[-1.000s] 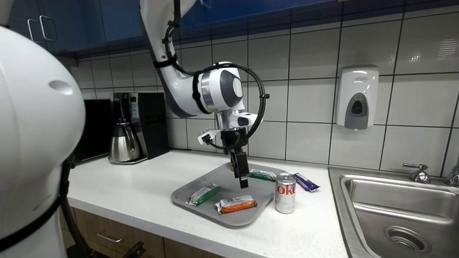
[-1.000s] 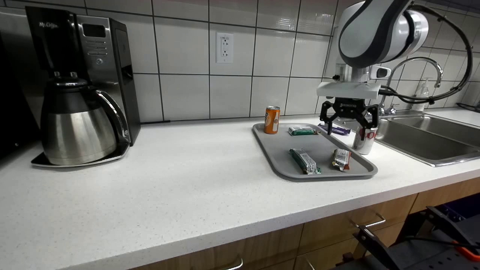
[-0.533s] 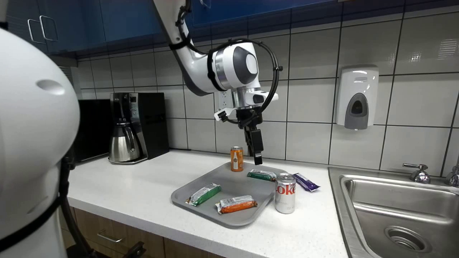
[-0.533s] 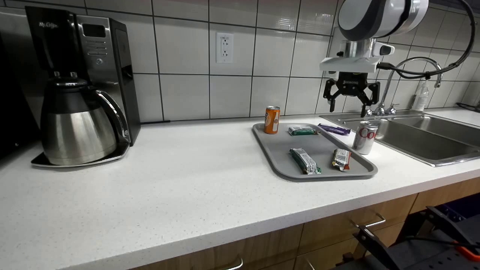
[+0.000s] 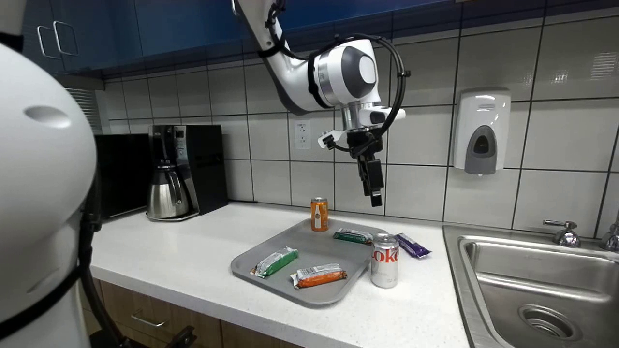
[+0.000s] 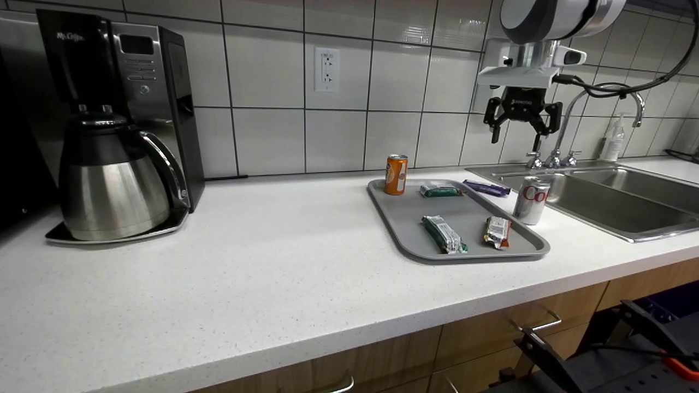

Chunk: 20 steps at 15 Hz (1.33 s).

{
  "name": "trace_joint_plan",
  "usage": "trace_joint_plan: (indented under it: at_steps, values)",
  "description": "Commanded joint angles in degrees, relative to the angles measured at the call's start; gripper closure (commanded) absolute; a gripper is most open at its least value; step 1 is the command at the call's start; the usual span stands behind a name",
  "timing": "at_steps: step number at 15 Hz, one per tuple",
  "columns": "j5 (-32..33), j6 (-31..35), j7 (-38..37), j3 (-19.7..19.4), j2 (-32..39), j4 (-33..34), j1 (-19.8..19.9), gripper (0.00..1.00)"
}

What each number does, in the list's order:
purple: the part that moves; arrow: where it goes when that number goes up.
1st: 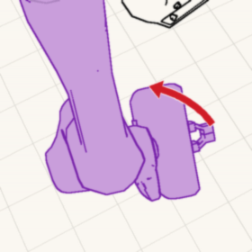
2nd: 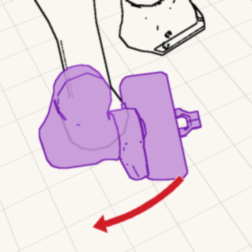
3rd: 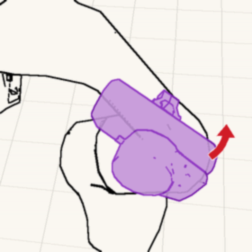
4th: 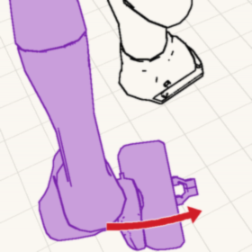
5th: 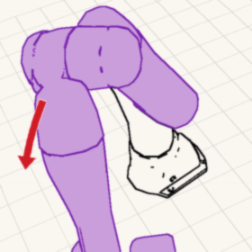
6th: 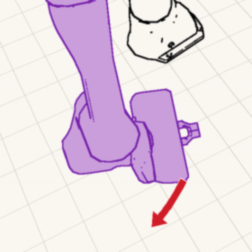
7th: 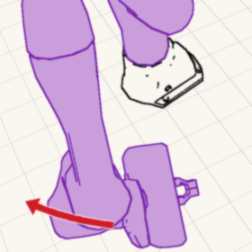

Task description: Put the packets on the grey tray.

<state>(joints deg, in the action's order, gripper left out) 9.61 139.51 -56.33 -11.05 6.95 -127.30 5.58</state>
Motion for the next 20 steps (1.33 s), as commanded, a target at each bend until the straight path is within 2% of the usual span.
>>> trace_joint_plan:
  at_steps: [1,7,20]
  values:
    - [-3.3,-2.5,2.6,-0.7,4.6,6.1,1.7,0.00]
    - [-7.3,-4.9,2.6,-2.2,11.5,14.0,2.8,0.00]
    - [-14.3,-3.5,-4.0,-3.0,22.1,23.2,2.3,0.00]
